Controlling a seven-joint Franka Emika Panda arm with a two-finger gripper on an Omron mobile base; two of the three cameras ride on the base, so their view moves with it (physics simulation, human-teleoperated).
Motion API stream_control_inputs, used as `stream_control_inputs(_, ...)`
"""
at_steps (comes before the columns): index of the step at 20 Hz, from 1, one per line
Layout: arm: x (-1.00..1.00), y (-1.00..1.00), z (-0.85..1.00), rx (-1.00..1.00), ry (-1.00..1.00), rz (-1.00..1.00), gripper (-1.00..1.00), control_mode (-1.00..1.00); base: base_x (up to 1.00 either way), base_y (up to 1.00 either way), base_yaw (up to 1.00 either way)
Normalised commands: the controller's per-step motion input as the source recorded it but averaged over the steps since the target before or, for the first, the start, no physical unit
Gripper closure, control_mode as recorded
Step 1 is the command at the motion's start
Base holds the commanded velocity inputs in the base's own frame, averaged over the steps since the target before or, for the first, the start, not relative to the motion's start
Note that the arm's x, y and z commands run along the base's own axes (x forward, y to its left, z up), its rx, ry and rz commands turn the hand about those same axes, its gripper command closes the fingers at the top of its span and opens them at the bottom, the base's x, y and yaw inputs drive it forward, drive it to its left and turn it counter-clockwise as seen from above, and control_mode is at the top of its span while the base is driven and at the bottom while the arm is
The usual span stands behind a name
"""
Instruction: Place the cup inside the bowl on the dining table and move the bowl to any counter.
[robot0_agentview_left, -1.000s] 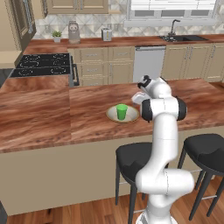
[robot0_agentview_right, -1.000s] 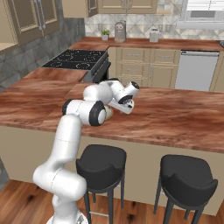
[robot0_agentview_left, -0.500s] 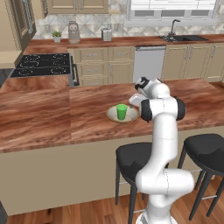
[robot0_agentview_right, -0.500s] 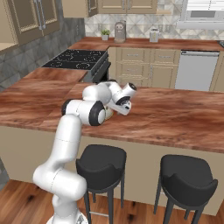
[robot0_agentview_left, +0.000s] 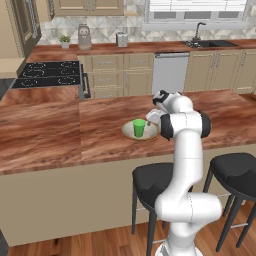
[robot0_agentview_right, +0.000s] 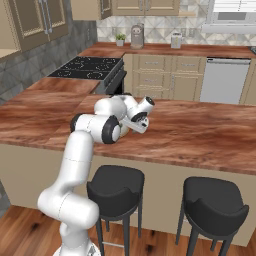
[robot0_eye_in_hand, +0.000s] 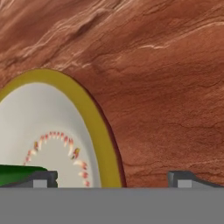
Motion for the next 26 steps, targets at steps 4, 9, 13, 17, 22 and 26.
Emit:
stream_control_inputs(4,0.0,0.1,-0.08,0.0,0.02,0.01,-1.0,-1.0,0.0,0.0,0.0)
stream_control_inputs(9,0.0,0.05,-0.06,0.0,0.02,0.02,-1.0,-1.0,0.0,0.0,0.0)
stream_control_inputs(13,0.0,0.0,0.0,0.0,0.01,0.0,-1.0,-1.0,0.0,0.0,0.0)
stream_control_inputs(17,0.0,0.0,0.0,0.0,0.0,0.0,-1.0,-1.0,0.0,0.0,0.0)
stream_control_inputs(22,0.0,0.0,0.0,0.0,0.0,0.0,1.0,-1.0,0.0,0.0,0.0)
stream_control_inputs(26,-0.04,0.0,0.0,0.0,0.0,0.0,1.0,-1.0,0.0,0.0,0.0)
